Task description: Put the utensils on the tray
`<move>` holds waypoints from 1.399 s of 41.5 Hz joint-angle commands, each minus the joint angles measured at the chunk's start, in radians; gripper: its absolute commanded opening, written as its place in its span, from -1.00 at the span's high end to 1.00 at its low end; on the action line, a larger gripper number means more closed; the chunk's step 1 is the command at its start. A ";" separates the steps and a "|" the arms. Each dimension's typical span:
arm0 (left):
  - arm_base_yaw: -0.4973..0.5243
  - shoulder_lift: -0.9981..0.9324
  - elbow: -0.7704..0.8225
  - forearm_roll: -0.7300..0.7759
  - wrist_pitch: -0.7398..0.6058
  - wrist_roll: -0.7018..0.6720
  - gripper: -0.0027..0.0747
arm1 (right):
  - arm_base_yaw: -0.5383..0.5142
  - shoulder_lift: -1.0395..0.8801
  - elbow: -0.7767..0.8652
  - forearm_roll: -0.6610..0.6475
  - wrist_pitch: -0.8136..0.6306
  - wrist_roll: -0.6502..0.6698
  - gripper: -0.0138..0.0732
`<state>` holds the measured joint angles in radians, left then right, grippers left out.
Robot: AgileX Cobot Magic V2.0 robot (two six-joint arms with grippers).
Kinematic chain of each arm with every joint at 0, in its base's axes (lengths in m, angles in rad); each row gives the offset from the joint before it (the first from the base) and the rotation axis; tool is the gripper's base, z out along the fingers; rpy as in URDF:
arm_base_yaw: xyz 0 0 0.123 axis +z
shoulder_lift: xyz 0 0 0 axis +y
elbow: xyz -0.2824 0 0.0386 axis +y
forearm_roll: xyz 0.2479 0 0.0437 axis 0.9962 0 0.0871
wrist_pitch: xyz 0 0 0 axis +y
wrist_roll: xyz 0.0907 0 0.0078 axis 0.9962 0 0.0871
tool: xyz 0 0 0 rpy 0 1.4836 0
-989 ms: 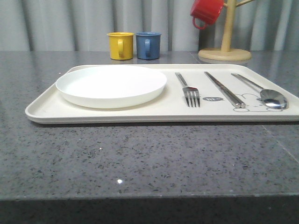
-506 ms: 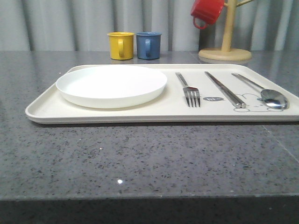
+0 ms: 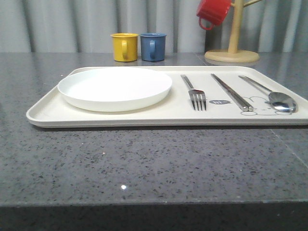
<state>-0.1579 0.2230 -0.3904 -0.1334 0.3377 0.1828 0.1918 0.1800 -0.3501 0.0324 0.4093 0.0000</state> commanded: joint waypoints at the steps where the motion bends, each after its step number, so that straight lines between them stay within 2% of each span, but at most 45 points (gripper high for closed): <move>1: 0.001 0.011 -0.027 -0.011 -0.085 -0.011 0.98 | -0.002 0.010 -0.025 -0.006 -0.084 -0.015 0.94; 8: 0.004 -0.006 -0.001 -0.010 -0.115 -0.011 0.98 | -0.002 0.010 -0.025 -0.006 -0.084 -0.015 0.94; 13: 0.041 -0.051 0.051 -0.010 -0.123 -0.011 0.98 | -0.002 0.010 -0.025 -0.006 -0.084 -0.015 0.94; 20: 0.124 -0.171 0.171 -0.010 -0.130 -0.011 0.98 | -0.002 0.010 -0.025 -0.006 -0.084 -0.015 0.94; 25: 0.140 -0.254 0.259 -0.003 -0.145 -0.011 0.98 | -0.002 0.010 -0.025 -0.006 -0.084 -0.015 0.94; 38: 0.140 -0.251 0.401 0.009 -0.317 -0.011 0.98 | -0.002 0.010 -0.025 -0.006 -0.085 -0.015 0.94; 58: 0.140 -0.249 0.399 0.009 -0.347 -0.011 0.98 | -0.002 0.010 -0.025 -0.006 -0.085 -0.015 0.94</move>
